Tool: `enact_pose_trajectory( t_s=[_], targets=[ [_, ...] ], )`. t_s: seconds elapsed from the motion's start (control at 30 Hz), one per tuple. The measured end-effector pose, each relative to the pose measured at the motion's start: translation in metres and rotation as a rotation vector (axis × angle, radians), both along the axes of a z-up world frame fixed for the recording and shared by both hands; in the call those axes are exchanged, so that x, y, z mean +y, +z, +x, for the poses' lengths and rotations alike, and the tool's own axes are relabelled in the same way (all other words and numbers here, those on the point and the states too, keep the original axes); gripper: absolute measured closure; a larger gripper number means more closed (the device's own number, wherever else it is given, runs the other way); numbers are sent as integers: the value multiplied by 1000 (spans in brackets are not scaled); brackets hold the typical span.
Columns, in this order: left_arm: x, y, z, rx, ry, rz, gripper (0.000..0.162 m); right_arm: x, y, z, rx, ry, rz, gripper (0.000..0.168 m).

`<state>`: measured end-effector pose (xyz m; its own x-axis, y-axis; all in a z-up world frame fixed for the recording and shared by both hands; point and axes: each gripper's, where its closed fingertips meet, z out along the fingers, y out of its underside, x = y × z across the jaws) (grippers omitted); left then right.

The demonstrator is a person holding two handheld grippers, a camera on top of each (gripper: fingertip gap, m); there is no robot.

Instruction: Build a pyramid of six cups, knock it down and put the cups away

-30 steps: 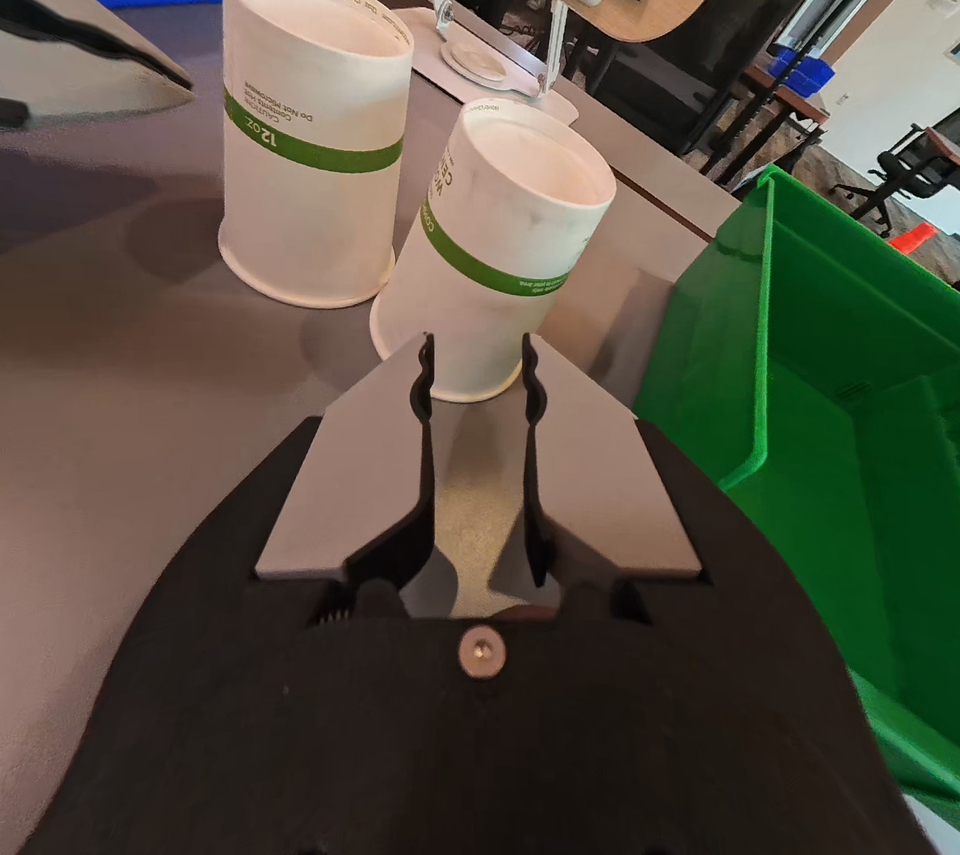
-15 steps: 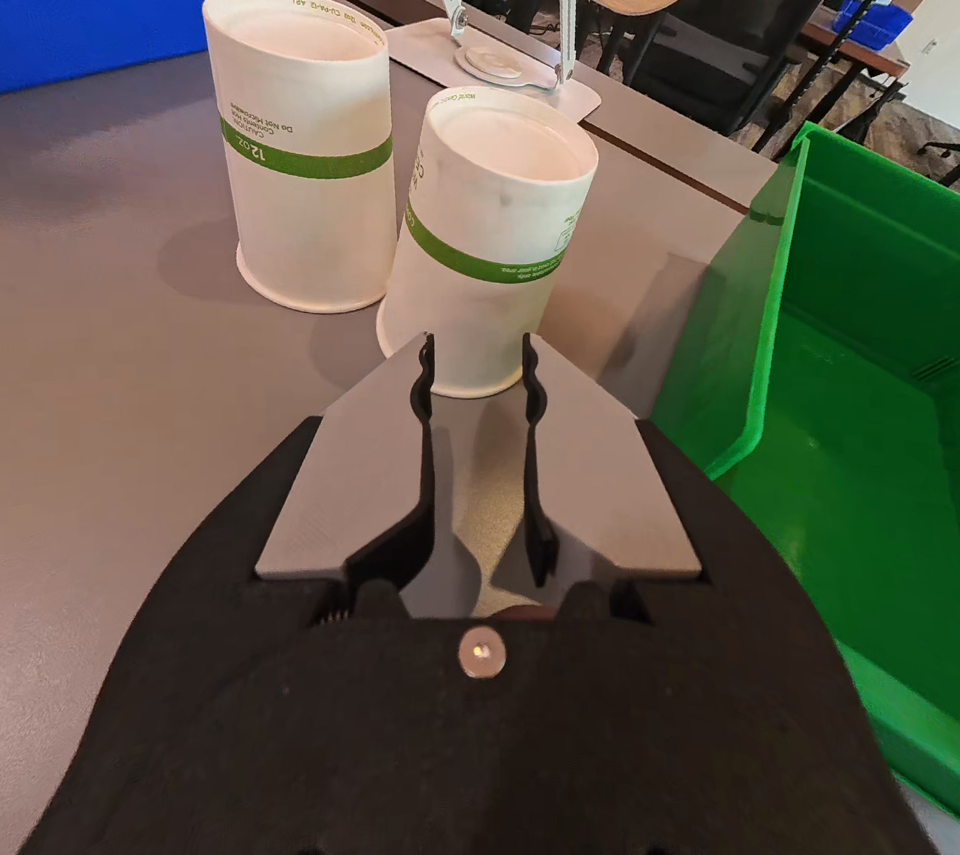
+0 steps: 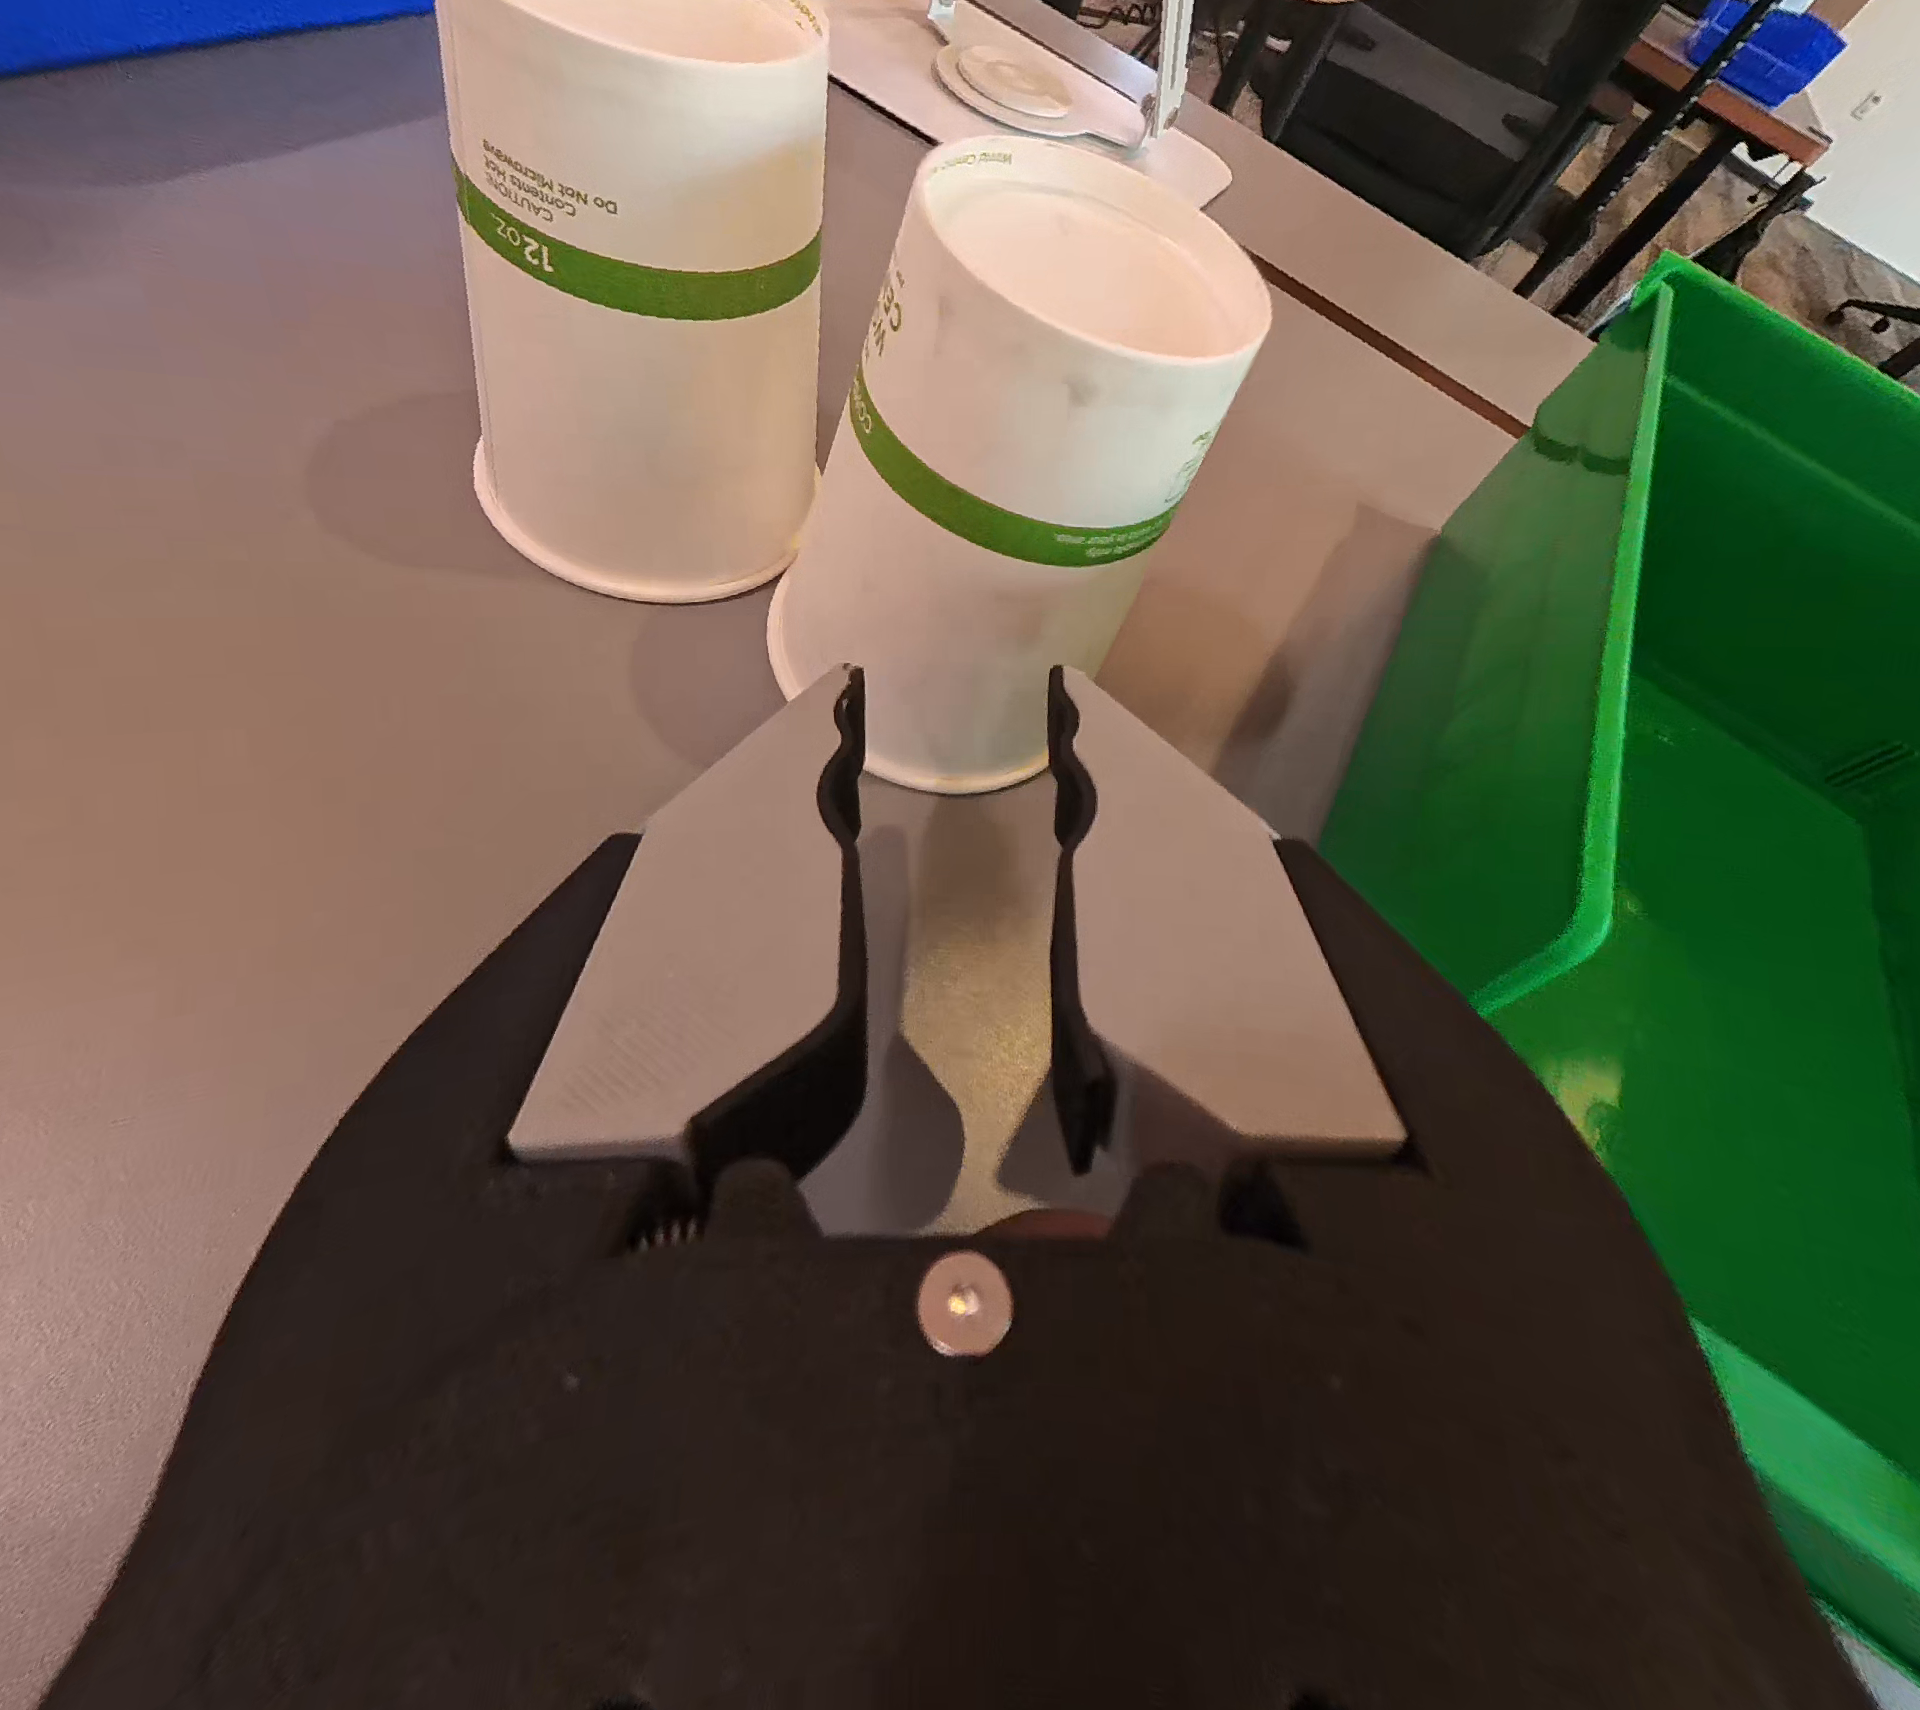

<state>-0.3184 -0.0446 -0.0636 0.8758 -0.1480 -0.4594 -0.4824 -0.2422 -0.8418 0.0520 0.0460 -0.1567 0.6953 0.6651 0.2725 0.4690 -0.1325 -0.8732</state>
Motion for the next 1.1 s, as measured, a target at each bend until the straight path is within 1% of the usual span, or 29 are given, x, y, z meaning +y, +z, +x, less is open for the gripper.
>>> enact_pose_trajectory(
  t_s=[0.2,0.37,0.73,0.9,1.1],
  targets=[
    [2,0,0,11,12,1,145,1,2,2,36,2,-14,136],
    [8,-13,-5,57,40,-31,145,1,3,0,33,5,-14,136],
    [8,-10,-6,17,31,-12,145,0,-1,-1,20,10,-23,136],
    [8,-8,-5,-30,29,-5,156,0,-1,-1,17,12,-25,136],
    [10,-10,-5,-8,35,-7,157,0,-1,-1,19,13,-25,136]
  ],
)
